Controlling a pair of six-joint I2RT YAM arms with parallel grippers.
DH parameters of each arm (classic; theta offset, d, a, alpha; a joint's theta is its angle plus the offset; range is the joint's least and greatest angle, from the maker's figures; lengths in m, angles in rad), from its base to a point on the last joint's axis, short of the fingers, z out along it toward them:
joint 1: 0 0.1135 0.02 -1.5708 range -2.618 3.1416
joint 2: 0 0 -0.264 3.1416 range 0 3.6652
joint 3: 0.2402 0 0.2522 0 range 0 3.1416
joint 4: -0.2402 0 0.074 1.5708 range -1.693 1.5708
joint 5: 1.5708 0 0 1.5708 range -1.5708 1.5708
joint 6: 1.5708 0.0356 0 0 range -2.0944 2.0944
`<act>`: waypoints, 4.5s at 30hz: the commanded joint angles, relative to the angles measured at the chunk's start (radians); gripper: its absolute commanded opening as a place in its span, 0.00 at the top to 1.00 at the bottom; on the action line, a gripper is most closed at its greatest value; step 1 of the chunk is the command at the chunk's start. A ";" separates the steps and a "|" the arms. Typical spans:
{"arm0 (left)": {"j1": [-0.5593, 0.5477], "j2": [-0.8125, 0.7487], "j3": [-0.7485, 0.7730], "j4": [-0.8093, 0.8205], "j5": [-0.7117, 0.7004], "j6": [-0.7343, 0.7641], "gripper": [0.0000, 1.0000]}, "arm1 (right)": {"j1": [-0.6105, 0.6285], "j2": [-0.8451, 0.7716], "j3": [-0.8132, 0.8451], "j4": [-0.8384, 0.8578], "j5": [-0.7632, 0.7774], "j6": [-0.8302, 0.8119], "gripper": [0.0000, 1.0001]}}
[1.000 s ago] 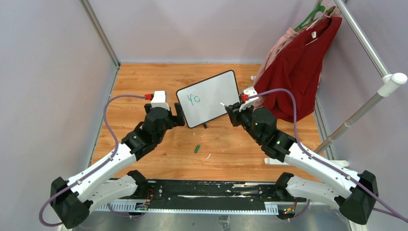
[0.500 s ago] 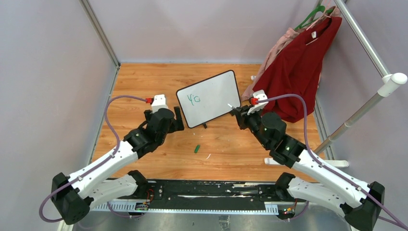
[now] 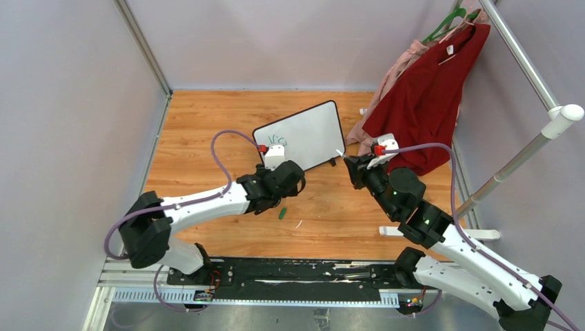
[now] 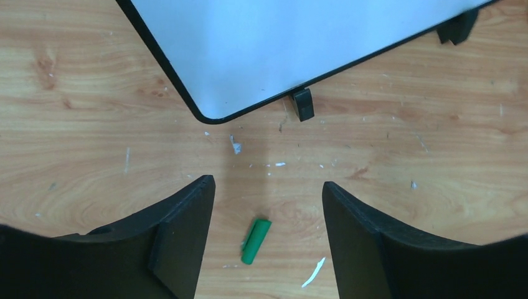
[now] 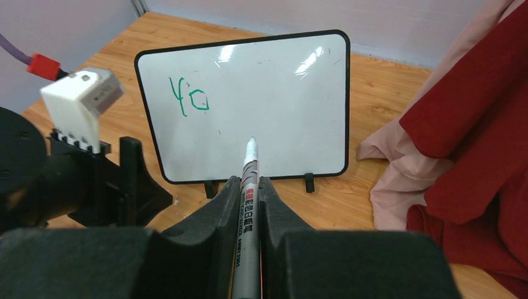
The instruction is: Write a sentence on the whiteboard
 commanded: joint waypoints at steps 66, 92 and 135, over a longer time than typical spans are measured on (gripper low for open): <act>0.029 0.127 -0.014 0.152 -0.136 0.107 0.34 | -0.001 -0.078 -0.009 -0.062 -0.033 -0.010 1.00; 0.790 -0.416 -0.351 0.722 0.768 0.317 0.09 | -0.001 0.271 0.082 0.165 -0.144 0.023 1.00; 0.968 0.382 -0.519 1.955 1.336 -0.013 0.47 | 0.057 0.663 0.240 0.413 -0.203 -0.127 1.00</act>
